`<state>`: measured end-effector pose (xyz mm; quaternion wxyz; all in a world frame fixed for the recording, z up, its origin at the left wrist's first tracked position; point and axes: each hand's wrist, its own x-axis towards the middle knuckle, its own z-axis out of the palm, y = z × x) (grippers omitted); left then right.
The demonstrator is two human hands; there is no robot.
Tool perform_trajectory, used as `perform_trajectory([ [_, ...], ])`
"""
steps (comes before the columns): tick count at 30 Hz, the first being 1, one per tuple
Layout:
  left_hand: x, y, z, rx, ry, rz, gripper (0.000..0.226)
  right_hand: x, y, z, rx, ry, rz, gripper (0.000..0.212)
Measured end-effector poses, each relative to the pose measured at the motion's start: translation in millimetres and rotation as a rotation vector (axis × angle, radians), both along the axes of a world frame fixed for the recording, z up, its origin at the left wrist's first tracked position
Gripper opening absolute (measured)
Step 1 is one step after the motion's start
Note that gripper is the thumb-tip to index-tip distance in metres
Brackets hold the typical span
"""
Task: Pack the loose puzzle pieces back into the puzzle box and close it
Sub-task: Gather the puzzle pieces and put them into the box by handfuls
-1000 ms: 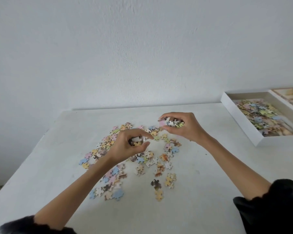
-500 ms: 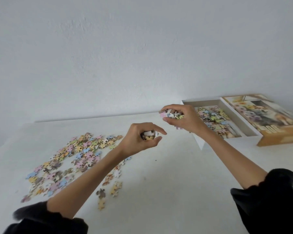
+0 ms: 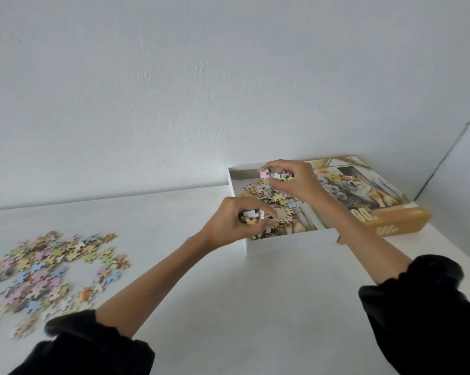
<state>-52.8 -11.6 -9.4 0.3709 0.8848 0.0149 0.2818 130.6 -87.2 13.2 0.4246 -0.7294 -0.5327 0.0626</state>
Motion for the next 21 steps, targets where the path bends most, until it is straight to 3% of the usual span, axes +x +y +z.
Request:
perform_trajectory([
  [5, 47, 1, -9, 0.049, 0.027, -0.013, 0.012, 36, 4, -12, -0.032, 0.025, -0.011, 0.04],
  [8, 70, 8, -19, 0.112, 0.133, -0.014, 0.015, 51, 11, -26, -0.086, 0.012, -0.02, 0.039],
  [14, 85, 18, -28, 0.368, 0.319, 0.014, 0.02, 66, 22, -52, -0.193, -0.045, -0.026, 0.036],
  [21, 83, 21, -35, 0.356, 0.305, -0.068, 0.028, 66, 23, -60, -0.11, -0.02, 0.002, 0.021],
])
